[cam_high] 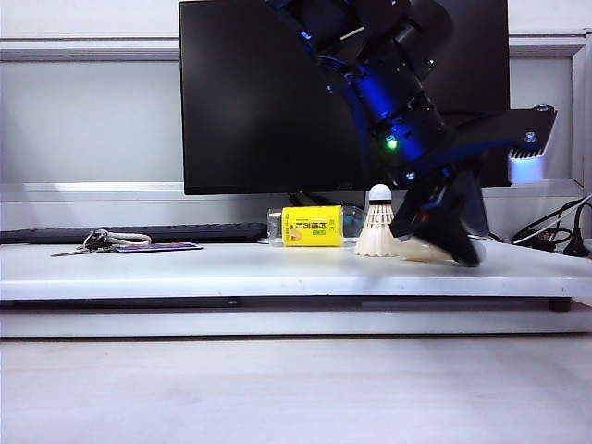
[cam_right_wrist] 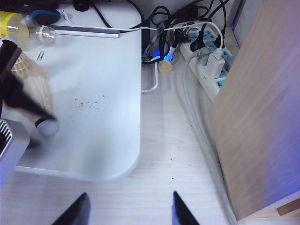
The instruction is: Stack the badminton balls on the table vertically.
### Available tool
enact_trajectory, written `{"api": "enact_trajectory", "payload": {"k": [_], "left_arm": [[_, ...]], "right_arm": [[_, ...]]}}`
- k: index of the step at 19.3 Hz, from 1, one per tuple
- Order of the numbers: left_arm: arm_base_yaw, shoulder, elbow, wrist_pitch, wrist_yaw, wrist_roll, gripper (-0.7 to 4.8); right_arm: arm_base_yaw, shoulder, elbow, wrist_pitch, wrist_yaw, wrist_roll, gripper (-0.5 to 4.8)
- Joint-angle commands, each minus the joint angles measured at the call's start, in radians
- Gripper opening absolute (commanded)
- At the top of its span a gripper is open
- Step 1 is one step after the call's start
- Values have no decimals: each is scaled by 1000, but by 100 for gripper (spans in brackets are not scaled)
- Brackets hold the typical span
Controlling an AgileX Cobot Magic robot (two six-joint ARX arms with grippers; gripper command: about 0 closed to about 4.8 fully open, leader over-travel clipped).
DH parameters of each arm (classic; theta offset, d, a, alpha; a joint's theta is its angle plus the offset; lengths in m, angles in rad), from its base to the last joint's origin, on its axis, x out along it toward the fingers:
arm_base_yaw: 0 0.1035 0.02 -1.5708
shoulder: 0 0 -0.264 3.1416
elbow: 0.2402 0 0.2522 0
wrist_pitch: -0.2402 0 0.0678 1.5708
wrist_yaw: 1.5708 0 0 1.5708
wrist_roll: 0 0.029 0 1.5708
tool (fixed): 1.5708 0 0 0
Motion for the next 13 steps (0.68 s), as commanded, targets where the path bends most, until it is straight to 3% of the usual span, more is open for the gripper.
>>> {"api": "enact_trajectory", "payload": {"k": [1, 13], "left_arm": [[0, -2, 3, 13, 4, -3, 197], [12, 15, 3, 31, -40, 2, 195]], "right_arm": [[0, 0, 2, 16, -2, 3, 229], [0, 0, 2, 21, -6, 3, 229]]}}
